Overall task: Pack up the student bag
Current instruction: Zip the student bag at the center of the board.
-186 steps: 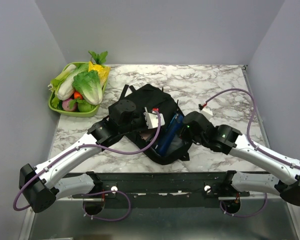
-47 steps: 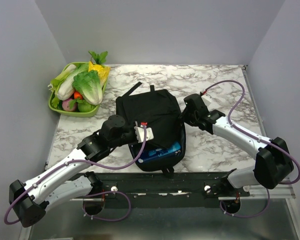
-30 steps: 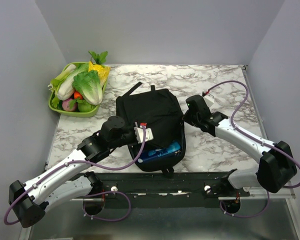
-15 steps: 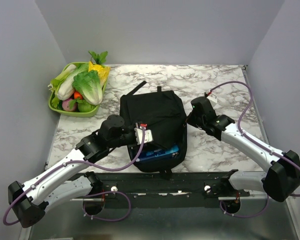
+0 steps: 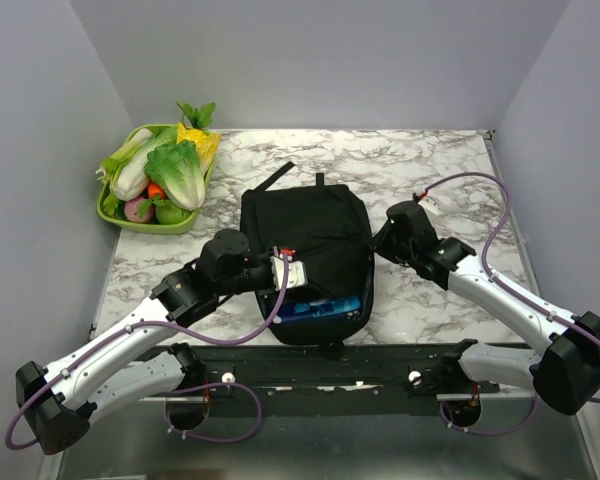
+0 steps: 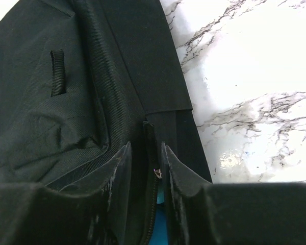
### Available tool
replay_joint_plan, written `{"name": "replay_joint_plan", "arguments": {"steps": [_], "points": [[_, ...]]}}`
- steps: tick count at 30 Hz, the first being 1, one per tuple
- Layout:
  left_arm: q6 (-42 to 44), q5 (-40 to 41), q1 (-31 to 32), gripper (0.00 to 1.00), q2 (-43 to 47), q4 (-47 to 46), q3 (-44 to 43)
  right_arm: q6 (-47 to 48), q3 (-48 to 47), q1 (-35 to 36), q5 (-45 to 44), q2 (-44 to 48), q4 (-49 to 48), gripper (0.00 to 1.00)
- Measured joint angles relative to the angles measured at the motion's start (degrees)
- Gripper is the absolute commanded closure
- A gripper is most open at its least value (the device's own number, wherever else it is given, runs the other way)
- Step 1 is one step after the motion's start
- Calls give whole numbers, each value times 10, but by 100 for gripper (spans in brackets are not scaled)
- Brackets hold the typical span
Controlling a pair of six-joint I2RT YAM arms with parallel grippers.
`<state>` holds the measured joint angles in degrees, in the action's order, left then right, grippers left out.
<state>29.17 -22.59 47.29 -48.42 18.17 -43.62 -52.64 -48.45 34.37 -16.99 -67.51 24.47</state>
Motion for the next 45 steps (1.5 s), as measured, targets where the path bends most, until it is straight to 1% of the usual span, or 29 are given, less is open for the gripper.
{"name": "replay_joint_plan", "arguments": {"steps": [2, 6, 11, 14, 18, 22, 23, 24, 26, 30, 36, 40, 45], "points": [[0, 0, 0, 55, 0, -1, 0, -6, 1, 0, 1, 0, 0, 56], [0, 0, 0, 55, 0, -3, 1, -15, 1, 0, 1, 0, 0, 62], [-1, 0, 0, 55, 1, -6, 6, -28, 3, 0, 0, -1, -4, 62], [-2, 0, 0, 55, 3, -9, 8, -36, 3, 0, -4, -5, -5, 66], [-2, 0, 1, 55, 3, -10, 9, -52, 3, 0, -14, -15, -6, 74], [-2, 0, 1, 55, 3, -11, 10, -65, 5, 0, -25, -20, -9, 78], [-2, 0, 1, 55, 3, -11, 10, -68, 6, 0, -29, -20, -9, 80], [-2, 0, 1, 55, 4, -11, 10, -71, 8, 0, -33, -20, -9, 85], [-2, 0, 1, 55, 4, -12, 10, -76, 12, 0, -40, -20, -9, 89], [-2, 0, 1, 55, 7, -14, 13, -85, 16, 0, -51, -21, -9, 99], [-3, 0, 1, 55, 7, -14, 14, -89, 16, 0, -53, -26, -9, 99], [-4, -2, 1, 55, 8, -15, 15, -87, 30, 0, -48, 8, -10, 100], [-6, -8, 1, 55, 10, -18, 21, -84, 59, 0, -28, 78, -6, 100]]}}
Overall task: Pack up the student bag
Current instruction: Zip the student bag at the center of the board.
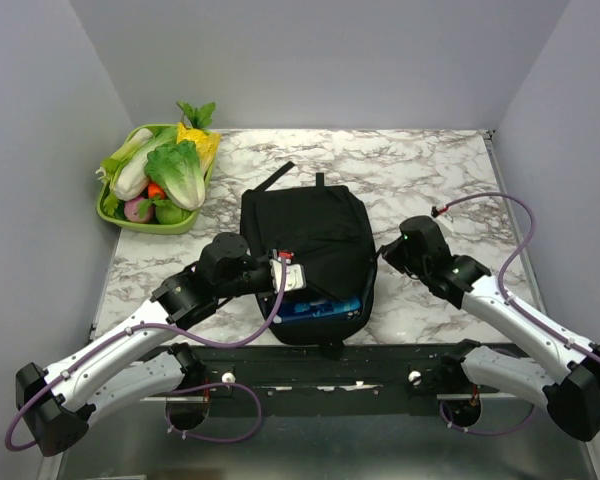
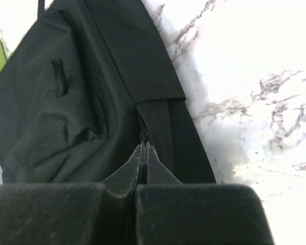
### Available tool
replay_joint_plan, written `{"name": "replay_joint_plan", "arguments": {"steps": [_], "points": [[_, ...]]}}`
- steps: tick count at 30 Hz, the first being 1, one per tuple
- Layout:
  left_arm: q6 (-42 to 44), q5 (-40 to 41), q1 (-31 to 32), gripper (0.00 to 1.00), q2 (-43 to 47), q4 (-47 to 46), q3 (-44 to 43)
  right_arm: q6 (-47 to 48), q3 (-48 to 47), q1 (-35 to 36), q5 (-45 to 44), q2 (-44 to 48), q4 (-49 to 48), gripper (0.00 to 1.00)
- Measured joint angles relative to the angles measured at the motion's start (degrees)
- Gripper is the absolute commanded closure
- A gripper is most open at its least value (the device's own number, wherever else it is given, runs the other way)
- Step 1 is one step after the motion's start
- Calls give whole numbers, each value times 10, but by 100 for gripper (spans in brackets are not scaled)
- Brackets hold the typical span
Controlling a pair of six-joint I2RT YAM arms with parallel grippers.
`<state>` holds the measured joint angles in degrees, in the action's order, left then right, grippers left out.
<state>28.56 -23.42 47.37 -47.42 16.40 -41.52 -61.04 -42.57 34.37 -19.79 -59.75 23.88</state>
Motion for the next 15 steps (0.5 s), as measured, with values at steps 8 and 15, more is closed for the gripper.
{"name": "replay_joint_plan", "arguments": {"steps": [8, 15], "points": [[-4, -3, 0, 48, 0, 0, 1, -7, 85, 0, 38, 78, -2, 100], [-11, -47, 9, 1, -1, 49, -12, -15, 111, 0, 71, 140, -3, 99]]}}
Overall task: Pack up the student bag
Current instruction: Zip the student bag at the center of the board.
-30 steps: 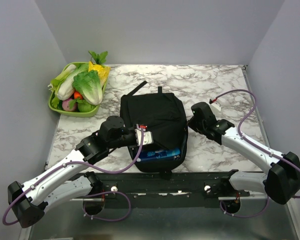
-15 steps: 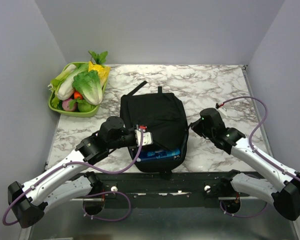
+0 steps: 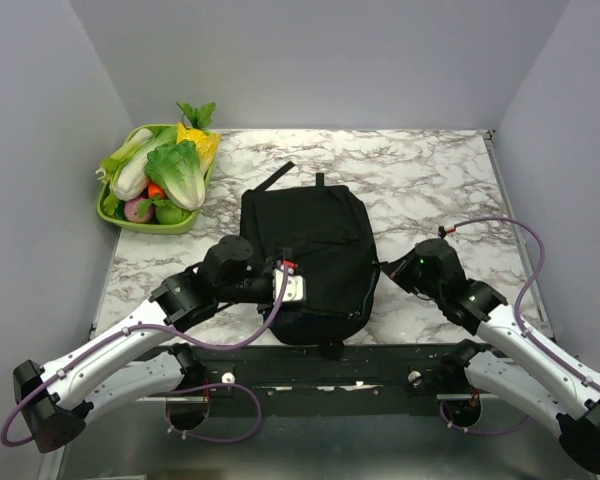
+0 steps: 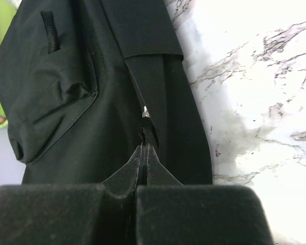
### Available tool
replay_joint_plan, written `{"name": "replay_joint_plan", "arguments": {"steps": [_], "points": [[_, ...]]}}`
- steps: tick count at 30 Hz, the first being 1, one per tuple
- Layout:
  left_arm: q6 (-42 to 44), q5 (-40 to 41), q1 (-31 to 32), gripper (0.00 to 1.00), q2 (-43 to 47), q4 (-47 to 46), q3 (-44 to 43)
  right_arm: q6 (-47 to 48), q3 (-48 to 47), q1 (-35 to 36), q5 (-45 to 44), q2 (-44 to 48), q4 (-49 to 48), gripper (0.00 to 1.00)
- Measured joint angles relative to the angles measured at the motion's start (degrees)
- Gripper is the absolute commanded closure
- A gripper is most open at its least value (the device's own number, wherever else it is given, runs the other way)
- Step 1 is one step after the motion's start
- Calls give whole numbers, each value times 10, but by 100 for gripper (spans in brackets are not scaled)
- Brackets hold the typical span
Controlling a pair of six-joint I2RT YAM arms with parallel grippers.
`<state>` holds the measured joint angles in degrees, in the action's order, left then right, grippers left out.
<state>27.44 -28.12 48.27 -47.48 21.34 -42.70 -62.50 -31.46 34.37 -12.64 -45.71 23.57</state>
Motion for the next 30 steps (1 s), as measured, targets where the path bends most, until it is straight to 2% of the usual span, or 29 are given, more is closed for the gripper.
{"name": "replay_joint_plan", "arguments": {"steps": [5, 10, 15, 21, 25, 26, 28, 29, 30], "points": [[1, -30, 54, 1, 9, 52, -13, 1, 0, 0, 22, 5, 0, 99], [3, -12, 70, 1, -3, 21, -56, 10, -2, 0, 34, 8, 5, 99], [19, -6, 70, 1, -116, -26, -183, 17, -5, 0, 36, 40, 28, 99], [71, 9, 54, 1, -231, -136, -196, 29, -12, 0, 39, 66, 54, 99], [127, 12, 25, 7, -370, -139, -243, 36, -12, 0, 42, 84, 73, 99], [144, 13, 19, 11, -410, -127, -268, 38, -12, 0, 41, 88, 80, 96], [178, 12, 8, 17, -490, -78, -345, 41, -12, 0, 36, 93, 93, 71], [189, 10, 5, 21, -520, -55, -378, 42, -13, 0, 33, 93, 98, 54], [200, 7, 2, 24, -553, -30, -423, 39, -13, 0, 31, 92, 101, 49]]}}
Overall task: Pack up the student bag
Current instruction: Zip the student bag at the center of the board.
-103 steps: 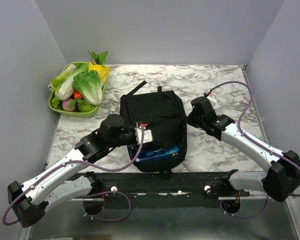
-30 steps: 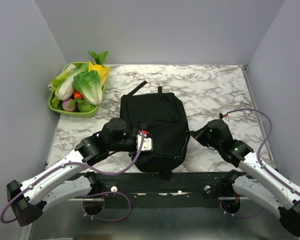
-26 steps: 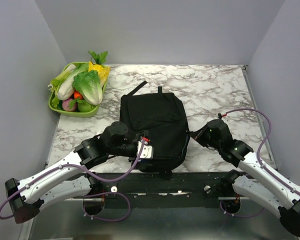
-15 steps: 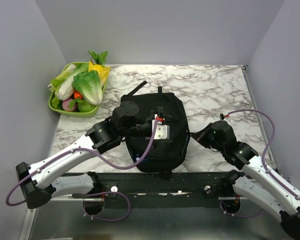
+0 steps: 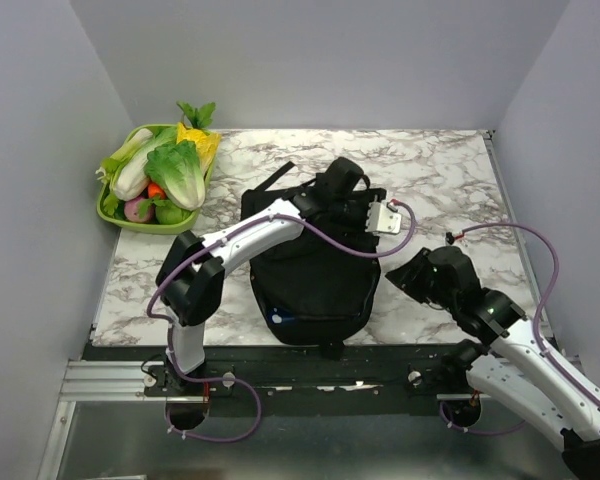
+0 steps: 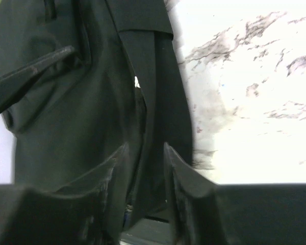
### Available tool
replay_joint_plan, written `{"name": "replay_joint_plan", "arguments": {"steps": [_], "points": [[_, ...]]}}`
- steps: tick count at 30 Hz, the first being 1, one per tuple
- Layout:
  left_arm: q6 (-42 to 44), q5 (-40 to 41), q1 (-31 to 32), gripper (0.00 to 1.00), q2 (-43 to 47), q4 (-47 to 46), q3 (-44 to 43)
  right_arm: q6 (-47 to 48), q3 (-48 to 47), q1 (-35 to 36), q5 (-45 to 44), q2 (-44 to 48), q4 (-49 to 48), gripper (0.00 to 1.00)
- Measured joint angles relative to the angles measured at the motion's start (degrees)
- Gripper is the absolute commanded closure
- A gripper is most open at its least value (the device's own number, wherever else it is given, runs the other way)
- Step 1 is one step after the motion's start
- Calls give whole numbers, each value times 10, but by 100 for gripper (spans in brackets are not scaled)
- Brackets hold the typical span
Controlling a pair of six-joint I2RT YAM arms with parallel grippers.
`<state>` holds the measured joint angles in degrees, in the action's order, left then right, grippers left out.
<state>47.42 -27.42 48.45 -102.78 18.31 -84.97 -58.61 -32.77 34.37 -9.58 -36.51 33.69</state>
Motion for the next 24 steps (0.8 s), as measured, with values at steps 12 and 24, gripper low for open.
{"name": "replay_joint_plan", "arguments": {"steps": [12, 24], "points": [[148, -57, -12, 36, -65, 188, -120, 55, -57, 0, 0, -108, 3, 49], [207, -71, -24, 45, -113, 239, -129, 74, -92, 0, 33, -186, -49, 57]]}}
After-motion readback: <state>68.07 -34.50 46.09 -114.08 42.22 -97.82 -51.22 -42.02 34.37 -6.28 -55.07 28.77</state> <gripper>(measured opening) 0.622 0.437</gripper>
